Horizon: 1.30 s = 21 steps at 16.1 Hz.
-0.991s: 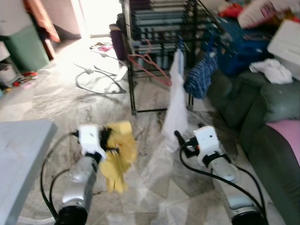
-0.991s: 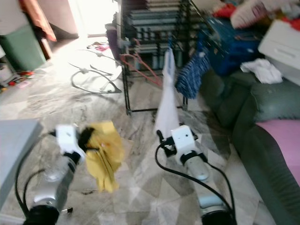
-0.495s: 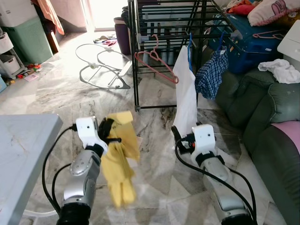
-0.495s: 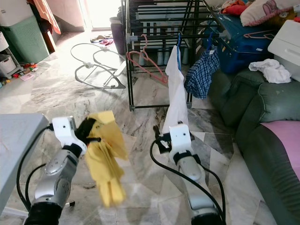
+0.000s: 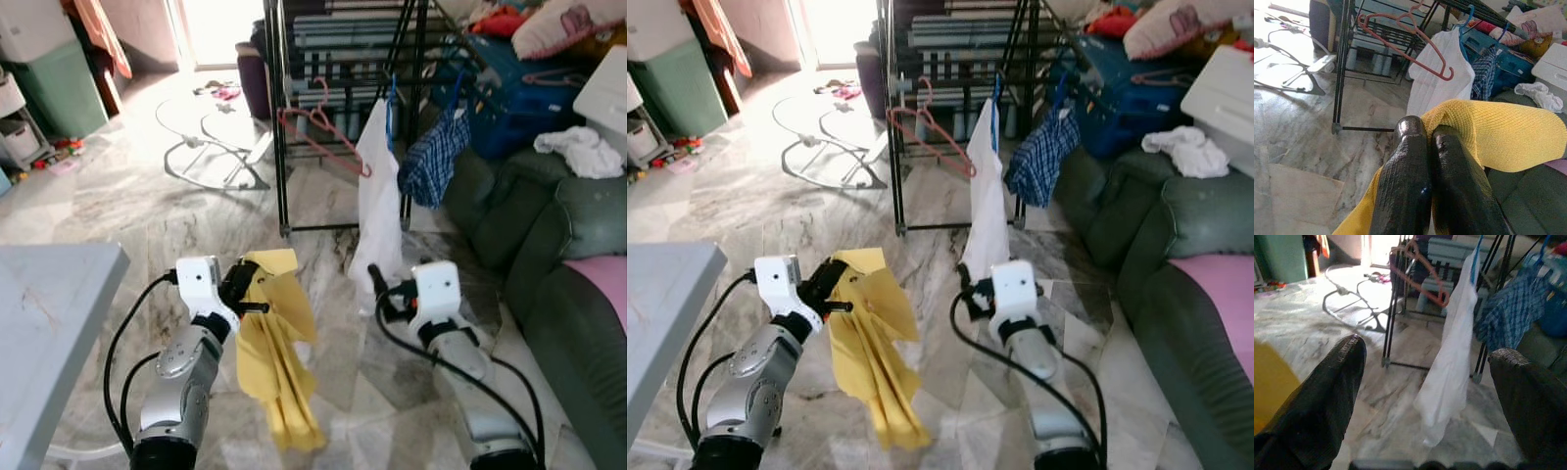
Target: Hang hanger
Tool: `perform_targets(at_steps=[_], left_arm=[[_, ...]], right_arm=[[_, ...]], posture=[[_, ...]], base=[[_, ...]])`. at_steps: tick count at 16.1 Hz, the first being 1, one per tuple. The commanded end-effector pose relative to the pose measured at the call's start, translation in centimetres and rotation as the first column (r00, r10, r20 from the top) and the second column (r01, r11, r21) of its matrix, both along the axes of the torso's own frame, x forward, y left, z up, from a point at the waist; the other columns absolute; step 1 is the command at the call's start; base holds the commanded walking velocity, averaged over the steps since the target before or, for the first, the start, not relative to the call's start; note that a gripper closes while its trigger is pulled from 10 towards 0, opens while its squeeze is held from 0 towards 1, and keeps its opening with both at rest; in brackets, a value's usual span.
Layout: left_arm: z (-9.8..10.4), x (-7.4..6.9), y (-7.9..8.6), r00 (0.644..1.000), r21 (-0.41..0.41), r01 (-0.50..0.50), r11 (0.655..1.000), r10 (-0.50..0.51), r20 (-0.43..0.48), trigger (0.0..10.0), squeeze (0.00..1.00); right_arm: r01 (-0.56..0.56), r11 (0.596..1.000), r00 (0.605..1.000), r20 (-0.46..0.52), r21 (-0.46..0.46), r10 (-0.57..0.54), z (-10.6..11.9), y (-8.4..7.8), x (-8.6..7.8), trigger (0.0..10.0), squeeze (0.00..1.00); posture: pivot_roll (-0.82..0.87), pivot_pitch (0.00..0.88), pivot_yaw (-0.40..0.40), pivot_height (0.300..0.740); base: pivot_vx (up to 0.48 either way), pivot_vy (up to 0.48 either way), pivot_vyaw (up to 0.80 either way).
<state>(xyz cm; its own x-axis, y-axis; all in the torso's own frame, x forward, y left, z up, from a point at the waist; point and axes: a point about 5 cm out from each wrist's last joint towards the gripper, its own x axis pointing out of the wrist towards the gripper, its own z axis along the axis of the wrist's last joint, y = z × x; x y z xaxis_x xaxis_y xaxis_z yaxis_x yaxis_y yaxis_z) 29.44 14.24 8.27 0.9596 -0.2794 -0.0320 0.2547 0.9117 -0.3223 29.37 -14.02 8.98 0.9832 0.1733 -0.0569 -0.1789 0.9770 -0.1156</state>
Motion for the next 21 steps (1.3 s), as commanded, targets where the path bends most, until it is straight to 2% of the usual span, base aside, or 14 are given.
perform_targets(at_steps=[1,10,21], left_arm=[[1.2,0.28,-0.01,0.999,-0.002,0.007,1.0,-0.007,0.049,10.0,0.0],[1.18,0.28,-0.28,0.999,-0.003,0.02,1.0,-0.019,0.043,10.0,0.0],[1.2,0.2,-0.76,0.998,-0.013,0.039,0.999,-0.039,0.045,10.0,0.0]], right_arm=[[-0.001,1.0,1.0,0.013,0.011,0.001,0.44,-0.06,0.36,10.0,0.0],[0.007,1.0,1.0,0.016,0.012,-0.007,0.37,-0.16,0.36,10.0,0.0],[0.04,0.999,0.999,0.025,0.026,-0.041,0.66,-0.3,1.04,10.0,0.0]], posture=[[-0.15,0.0,0.009,0.74],[-0.15,0.0,0.01,0.74],[-0.14,0.0,0.007,0.74]], base=[[0.3,0.0,0.0],[0.302,0.0,0.42],[0.329,0.0,-0.09]])
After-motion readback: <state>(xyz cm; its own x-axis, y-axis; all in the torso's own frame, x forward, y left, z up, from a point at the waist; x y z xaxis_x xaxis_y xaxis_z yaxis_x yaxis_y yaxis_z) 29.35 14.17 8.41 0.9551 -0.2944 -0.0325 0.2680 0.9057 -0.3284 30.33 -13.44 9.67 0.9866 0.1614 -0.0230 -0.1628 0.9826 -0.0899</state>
